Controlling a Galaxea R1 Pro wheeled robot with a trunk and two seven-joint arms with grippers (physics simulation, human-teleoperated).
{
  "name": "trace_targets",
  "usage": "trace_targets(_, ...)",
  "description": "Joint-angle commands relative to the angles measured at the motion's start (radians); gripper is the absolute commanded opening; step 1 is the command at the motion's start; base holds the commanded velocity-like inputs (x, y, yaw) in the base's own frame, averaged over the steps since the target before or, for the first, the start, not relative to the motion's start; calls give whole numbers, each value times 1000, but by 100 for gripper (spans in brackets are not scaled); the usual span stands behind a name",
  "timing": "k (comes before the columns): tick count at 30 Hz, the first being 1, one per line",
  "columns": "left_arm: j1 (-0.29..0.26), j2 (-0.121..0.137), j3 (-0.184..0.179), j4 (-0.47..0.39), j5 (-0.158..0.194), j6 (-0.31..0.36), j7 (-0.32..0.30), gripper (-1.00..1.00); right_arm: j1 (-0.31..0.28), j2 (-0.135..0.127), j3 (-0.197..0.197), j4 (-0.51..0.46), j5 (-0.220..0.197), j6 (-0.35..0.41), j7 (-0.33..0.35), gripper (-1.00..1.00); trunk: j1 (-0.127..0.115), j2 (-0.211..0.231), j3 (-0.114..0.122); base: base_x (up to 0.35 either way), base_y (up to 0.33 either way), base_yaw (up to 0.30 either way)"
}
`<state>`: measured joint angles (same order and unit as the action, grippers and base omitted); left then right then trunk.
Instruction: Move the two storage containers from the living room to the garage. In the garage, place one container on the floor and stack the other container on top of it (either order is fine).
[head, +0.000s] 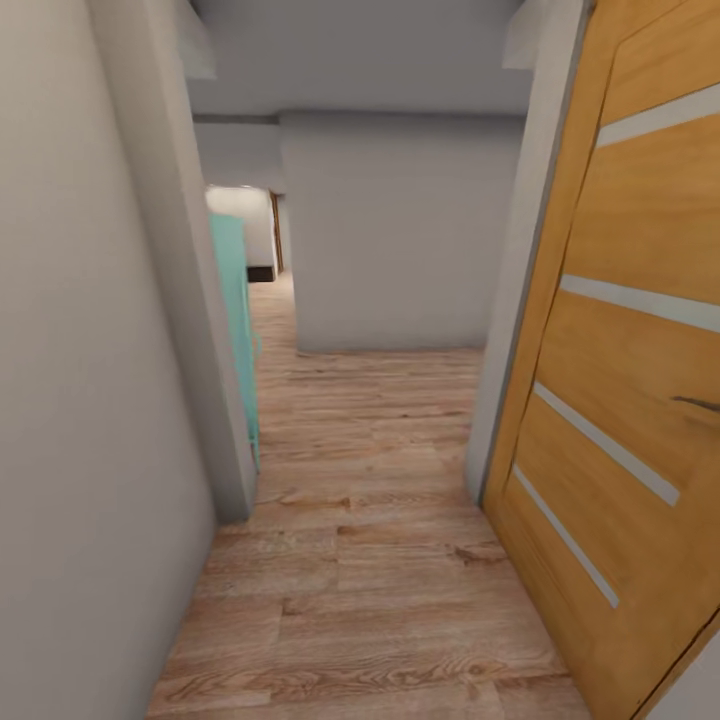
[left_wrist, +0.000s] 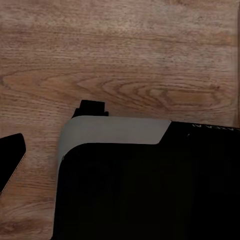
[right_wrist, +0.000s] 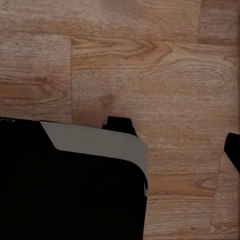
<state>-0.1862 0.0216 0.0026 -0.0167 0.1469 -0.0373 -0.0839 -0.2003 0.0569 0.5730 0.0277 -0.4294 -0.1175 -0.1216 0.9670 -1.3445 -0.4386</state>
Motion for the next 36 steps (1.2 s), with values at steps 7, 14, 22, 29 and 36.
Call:
trace_targets(7,-1,0,-1,1,8,-3,-5,100,-1,1,8,3,-10,-5,-1,100,1,0,-1,318,0,0)
trace_targets(14,-1,1,1,1,9,-3,-5,100,-1,1,8,3,-9,-5,-1,100,1,0,-1,318,0,0)
trace_targets(22,-1,1,2,1,10,-3,-5,100,-1,1,8,3,-8,-5,-1,100,1,0,-1,318,0,0)
trace_targets(29,-1,1,2,1,9,-3,-5,100,-2,0,8,3,-9,-5,-1,100,1,0,-1,318,0,0)
trace_targets(36,-1,1,2,1,9,-3,-5,100,-1,1,8,3,-9,-5,-1,100,1,0,-1,318,0,0)
